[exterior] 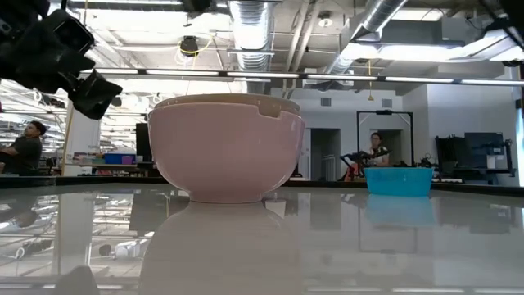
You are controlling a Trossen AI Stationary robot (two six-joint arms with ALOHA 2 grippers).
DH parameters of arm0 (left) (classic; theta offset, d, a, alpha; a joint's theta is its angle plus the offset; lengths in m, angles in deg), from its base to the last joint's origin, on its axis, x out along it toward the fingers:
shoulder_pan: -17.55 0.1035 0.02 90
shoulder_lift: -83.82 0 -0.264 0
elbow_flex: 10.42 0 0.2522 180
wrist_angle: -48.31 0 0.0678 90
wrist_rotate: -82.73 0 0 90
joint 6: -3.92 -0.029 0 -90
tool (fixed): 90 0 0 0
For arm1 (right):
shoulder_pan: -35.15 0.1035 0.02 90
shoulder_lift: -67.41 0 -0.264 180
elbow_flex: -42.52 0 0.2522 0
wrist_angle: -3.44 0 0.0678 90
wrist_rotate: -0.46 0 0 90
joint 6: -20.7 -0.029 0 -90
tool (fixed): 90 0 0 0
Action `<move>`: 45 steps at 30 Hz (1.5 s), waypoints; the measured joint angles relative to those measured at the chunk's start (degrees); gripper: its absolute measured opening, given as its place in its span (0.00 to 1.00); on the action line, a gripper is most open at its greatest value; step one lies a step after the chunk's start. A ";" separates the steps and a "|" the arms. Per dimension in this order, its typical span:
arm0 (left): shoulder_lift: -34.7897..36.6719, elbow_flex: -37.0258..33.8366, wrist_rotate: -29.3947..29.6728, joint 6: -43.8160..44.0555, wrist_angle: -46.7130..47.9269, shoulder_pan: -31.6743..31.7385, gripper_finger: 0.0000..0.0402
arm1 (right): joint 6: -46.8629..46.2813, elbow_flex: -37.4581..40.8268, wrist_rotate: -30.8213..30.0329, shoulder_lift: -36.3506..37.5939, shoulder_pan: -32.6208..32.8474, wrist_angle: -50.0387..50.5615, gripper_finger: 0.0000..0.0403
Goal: Nest bowls inside each other by size order
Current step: Stack the blue bowl on top of the gray bowl
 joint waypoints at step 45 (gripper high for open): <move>-0.32 0.31 2.71 12.73 5.31 -9.51 0.59 | -14.15 -5.50 -12.59 -14.45 5.31 -1.53 0.40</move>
